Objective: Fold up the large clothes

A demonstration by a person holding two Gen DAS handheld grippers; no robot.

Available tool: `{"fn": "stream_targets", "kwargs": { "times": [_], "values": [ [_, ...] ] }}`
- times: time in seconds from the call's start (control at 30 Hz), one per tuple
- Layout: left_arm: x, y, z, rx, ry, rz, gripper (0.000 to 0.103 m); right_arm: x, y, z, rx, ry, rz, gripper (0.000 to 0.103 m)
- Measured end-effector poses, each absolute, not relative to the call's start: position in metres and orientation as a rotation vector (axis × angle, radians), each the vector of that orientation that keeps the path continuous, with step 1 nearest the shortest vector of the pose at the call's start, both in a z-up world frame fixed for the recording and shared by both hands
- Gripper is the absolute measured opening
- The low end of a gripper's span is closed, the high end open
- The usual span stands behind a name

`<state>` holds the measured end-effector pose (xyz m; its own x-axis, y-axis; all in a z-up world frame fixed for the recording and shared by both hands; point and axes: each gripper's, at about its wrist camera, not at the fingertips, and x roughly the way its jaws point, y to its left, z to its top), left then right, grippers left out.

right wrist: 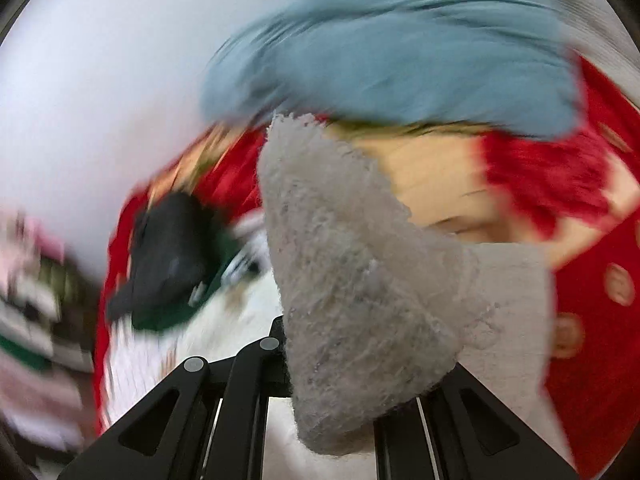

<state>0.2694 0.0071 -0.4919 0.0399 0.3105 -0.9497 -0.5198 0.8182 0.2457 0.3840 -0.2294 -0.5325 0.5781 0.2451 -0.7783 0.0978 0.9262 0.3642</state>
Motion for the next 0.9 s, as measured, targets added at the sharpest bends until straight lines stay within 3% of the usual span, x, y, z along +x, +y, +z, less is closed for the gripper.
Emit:
{"fn": "stream_targets", "kwargs": {
  "times": [0.17,0.23,0.3,0.37,0.4,0.6,0.8,0.87,0.9],
  "values": [
    [0.238,0.07,-0.504,-0.24,1.418,0.769,0.103,0.391,-0.061,-0.621,0.04,1.197,0.237,0.011],
    [0.223,0.09,-0.505,-0.264,1.424,0.797,0.103,0.388,-0.038,-0.654,0.007,1.323,0.249,0.018],
    [0.201,0.113,-0.503,-0.314,1.429,0.816,0.103,0.377,-0.028,-0.661,0.052,1.362,0.276,0.03],
    [0.18,0.128,-0.499,-0.372,1.422,0.811,0.103,0.362,-0.032,-0.645,0.107,1.347,0.332,0.06],
    [0.166,0.135,-0.497,-0.41,1.423,0.819,0.103,0.357,-0.038,-0.637,0.117,1.334,0.34,0.064],
    [0.091,0.175,-0.518,-0.84,1.409,0.853,0.103,0.32,-0.059,-0.587,0.156,1.308,0.353,0.066],
    [0.063,0.215,-0.578,-1.278,1.251,0.873,0.101,0.32,-0.086,-0.577,0.179,1.361,0.343,0.066],
    [0.061,0.232,-0.589,-1.34,1.176,0.924,0.093,0.322,-0.091,-0.582,0.186,1.389,0.341,0.066],
    [0.06,0.242,-0.591,-1.349,1.144,0.978,0.081,0.322,-0.092,-0.587,0.195,1.401,0.34,0.066]
  ]
}}
